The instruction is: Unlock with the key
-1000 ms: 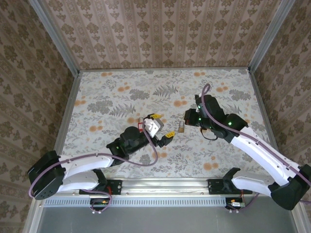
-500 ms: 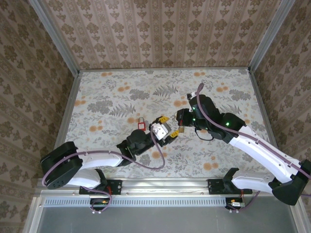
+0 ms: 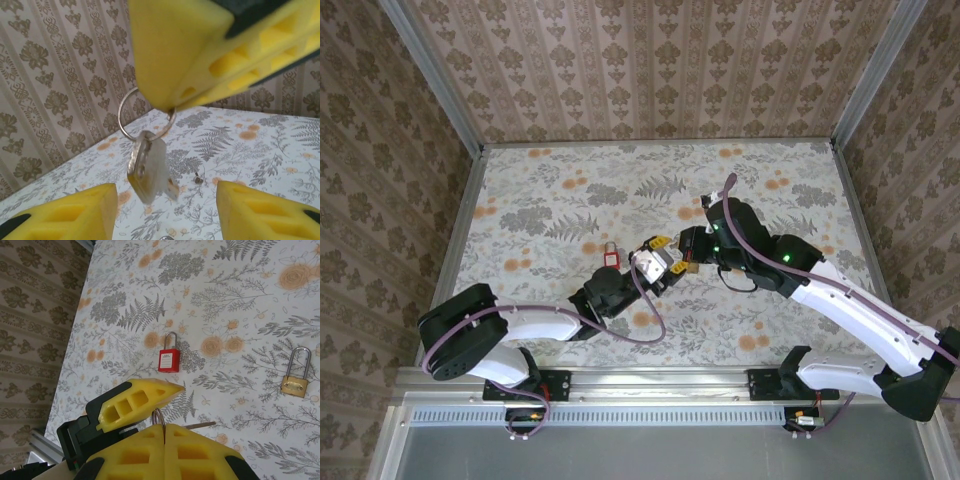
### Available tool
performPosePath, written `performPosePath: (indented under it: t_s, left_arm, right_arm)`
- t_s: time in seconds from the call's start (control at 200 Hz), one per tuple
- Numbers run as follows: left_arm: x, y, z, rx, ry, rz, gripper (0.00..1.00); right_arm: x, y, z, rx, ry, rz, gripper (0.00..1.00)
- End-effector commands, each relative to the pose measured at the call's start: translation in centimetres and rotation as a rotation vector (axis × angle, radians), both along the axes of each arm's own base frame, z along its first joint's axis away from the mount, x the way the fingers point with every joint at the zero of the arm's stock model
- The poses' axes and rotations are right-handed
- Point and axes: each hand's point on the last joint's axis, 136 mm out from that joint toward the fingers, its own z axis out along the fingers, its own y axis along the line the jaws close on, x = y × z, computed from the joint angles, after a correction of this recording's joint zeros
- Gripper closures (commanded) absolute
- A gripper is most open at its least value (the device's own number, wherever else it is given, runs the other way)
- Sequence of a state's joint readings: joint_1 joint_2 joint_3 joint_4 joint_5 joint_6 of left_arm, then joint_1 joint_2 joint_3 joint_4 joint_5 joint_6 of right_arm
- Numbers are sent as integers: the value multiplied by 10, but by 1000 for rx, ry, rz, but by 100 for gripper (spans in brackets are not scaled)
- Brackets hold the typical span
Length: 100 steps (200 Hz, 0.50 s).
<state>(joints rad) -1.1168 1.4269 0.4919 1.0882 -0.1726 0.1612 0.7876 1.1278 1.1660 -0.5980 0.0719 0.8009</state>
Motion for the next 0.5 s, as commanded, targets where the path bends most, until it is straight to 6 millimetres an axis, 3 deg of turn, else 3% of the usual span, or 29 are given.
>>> performPosePath:
  t_s: [0.0, 0.175, 0.495]
  left_arm:
    - [7, 0, 26, -91, -20, 21, 50]
    - [9, -2, 24, -94, -14, 22, 54]
    - [9, 0, 25, -96, -16, 26, 71]
  right_arm:
    - [-2, 5, 12, 51, -16, 1, 100]
    - [-4, 5, 14, 61, -19, 4, 100]
    - [-6, 4, 13, 71, -16, 0, 100]
